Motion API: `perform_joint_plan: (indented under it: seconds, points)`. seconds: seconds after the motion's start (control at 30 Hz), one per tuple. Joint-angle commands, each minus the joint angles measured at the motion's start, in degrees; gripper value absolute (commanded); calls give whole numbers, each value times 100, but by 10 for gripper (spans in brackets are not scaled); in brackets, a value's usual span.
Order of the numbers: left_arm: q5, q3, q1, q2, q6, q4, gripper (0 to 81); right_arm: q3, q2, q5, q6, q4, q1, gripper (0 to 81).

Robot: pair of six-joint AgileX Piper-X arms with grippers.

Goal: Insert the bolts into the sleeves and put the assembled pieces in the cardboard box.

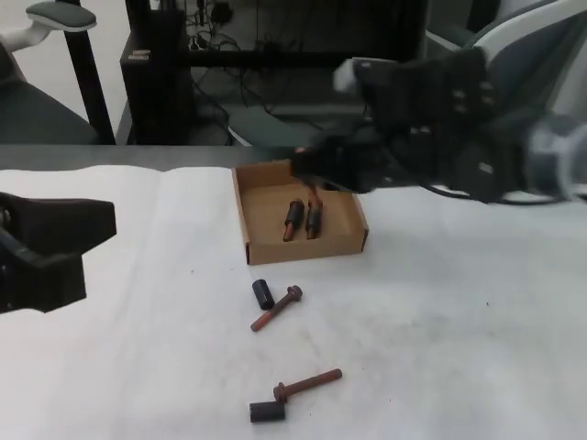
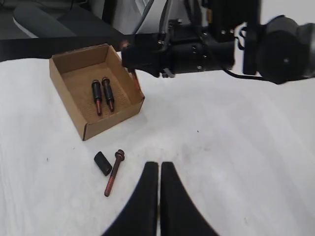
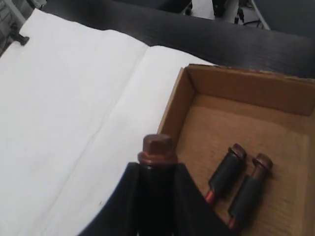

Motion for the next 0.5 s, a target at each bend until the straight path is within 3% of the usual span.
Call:
perform_joint_plan:
  seconds: [0.0,0.27,0.47]
  points:
    - [0,-9,20,-59,31,8,17,-869,577,-91,-80,480,-27,6]
    - [124,-9,20,-55,31,8,17,-2512,1902,-91,-162,1620,-27,6]
    - [124,-9,20,-55,31,8,17,-2816,2227,-91,-162,2158,-27,6]
